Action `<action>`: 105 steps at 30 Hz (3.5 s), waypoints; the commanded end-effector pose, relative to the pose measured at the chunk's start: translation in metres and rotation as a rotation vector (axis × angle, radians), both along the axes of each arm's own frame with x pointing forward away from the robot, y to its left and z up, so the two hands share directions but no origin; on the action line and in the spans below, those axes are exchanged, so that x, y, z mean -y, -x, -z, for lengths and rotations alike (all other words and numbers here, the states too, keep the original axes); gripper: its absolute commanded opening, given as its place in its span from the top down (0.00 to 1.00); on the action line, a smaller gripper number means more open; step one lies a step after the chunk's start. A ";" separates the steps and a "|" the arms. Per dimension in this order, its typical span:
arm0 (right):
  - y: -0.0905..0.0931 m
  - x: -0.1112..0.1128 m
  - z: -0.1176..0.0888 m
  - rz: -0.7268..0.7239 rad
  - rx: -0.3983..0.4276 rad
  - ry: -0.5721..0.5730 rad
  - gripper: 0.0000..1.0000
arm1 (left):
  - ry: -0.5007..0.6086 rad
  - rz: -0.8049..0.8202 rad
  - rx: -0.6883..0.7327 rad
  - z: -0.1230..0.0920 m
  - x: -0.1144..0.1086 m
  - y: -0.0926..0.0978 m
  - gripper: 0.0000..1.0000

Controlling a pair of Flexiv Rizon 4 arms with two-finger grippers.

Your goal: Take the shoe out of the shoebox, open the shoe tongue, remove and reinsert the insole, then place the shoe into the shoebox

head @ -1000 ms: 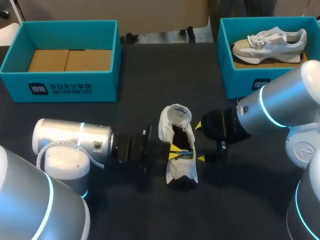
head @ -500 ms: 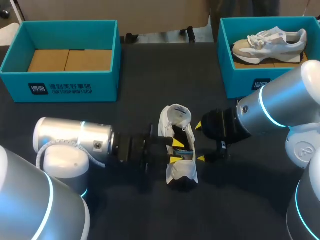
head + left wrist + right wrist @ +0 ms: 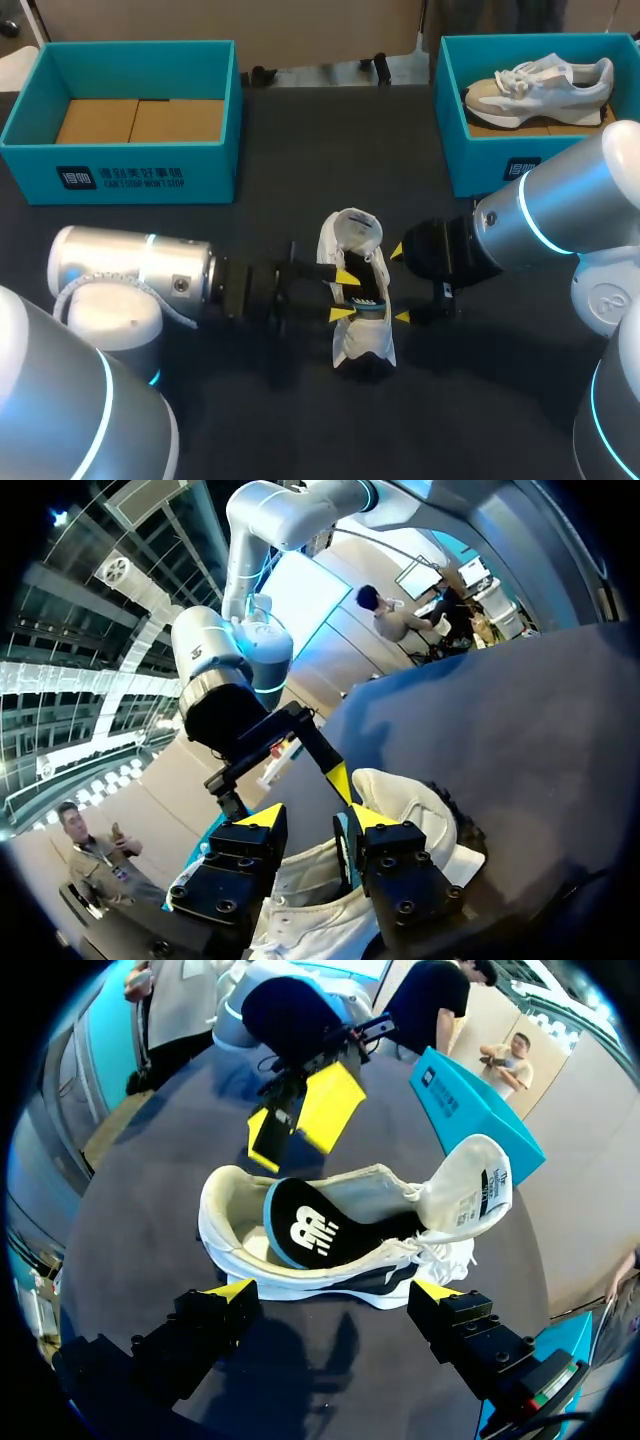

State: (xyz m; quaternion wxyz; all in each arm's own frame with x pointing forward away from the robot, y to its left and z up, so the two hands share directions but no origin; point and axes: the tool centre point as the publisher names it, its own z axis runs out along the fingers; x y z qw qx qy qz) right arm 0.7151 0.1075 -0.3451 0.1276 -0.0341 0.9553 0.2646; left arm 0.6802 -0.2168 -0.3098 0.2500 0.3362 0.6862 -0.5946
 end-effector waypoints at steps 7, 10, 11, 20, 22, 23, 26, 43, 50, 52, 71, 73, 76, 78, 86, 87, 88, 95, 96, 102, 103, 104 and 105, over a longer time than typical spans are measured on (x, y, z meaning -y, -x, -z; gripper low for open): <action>0.001 0.000 0.000 0.002 0.002 0.000 0.00 | -0.182 0.107 -0.049 -0.029 -0.021 0.001 0.33; 0.001 0.000 0.000 0.002 0.002 0.000 0.00 | -0.222 0.122 -0.063 -0.036 -0.027 0.000 0.26; 0.001 0.000 0.000 0.002 0.002 0.000 0.00 | -0.239 0.124 -0.066 -0.038 -0.026 -0.001 0.26; 0.001 0.000 0.000 0.002 0.002 0.000 0.00 | -0.448 0.182 -0.144 -0.044 -0.034 -0.027 0.14; 0.001 0.000 0.000 0.002 0.002 0.000 0.00 | -0.509 0.196 -0.168 -0.045 -0.034 -0.032 0.12; 0.001 0.000 0.000 0.002 0.002 0.000 0.00 | -0.536 0.204 -0.186 -0.045 -0.035 -0.035 0.01; 0.001 0.000 0.000 0.002 0.002 0.000 0.00 | -0.574 0.225 -0.235 -0.044 -0.035 -0.039 0.00; -0.007 0.065 -0.056 0.127 -0.097 0.089 0.00 | -0.574 0.225 -0.235 -0.044 -0.035 -0.039 0.00; -0.004 0.085 -0.087 0.111 -0.163 0.124 0.00 | -0.622 0.236 -0.177 -0.041 -0.033 -0.037 0.00; -0.004 0.089 -0.095 0.103 -0.173 0.128 0.00 | -0.642 0.261 -0.163 -0.041 -0.033 -0.039 0.00; -0.010 0.123 -0.154 0.150 -0.250 0.229 0.00 | -0.861 0.457 -0.042 -0.064 -0.031 -0.050 0.00; -0.010 0.126 -0.158 0.156 -0.253 0.240 0.00 | -0.888 0.473 -0.037 -0.065 -0.028 -0.049 0.00; -0.010 0.131 -0.163 0.189 -0.248 0.247 0.00 | -0.921 0.491 -0.038 -0.065 -0.024 -0.050 0.00; -0.010 0.131 -0.163 0.189 -0.248 0.247 0.00 | -0.939 0.526 -0.038 -0.064 -0.022 -0.050 0.00; -0.010 0.131 -0.163 0.189 -0.248 0.247 0.00 | -0.937 0.722 0.060 -0.070 -0.024 -0.051 0.13; -0.010 0.131 -0.163 0.189 -0.248 0.247 0.00 | -0.933 0.746 0.076 -0.072 -0.025 -0.051 0.32; -0.010 0.131 -0.163 0.189 -0.248 0.247 0.00 | -0.935 0.771 0.086 -0.073 -0.025 -0.052 0.51; -0.010 0.131 -0.163 0.189 -0.248 0.247 0.00 | -0.952 0.915 0.158 -0.077 -0.027 -0.049 1.00; -0.010 0.131 -0.163 0.189 -0.248 0.247 0.00 | -0.952 0.927 0.159 -0.078 -0.027 -0.048 1.00; -0.010 0.131 -0.163 0.189 -0.248 0.247 0.00 | -0.975 0.901 0.144 -0.076 -0.024 -0.044 1.00; -0.010 0.131 -0.163 0.189 -0.248 0.247 0.00 | -0.975 0.901 0.144 -0.076 -0.024 -0.044 1.00; -0.010 0.131 -0.163 0.189 -0.248 0.247 0.00 | -0.975 0.901 0.144 -0.076 -0.024 -0.044 1.00; -0.010 0.131 -0.163 0.189 -0.248 0.247 0.00 | -0.975 0.901 0.144 -0.076 -0.024 -0.044 1.00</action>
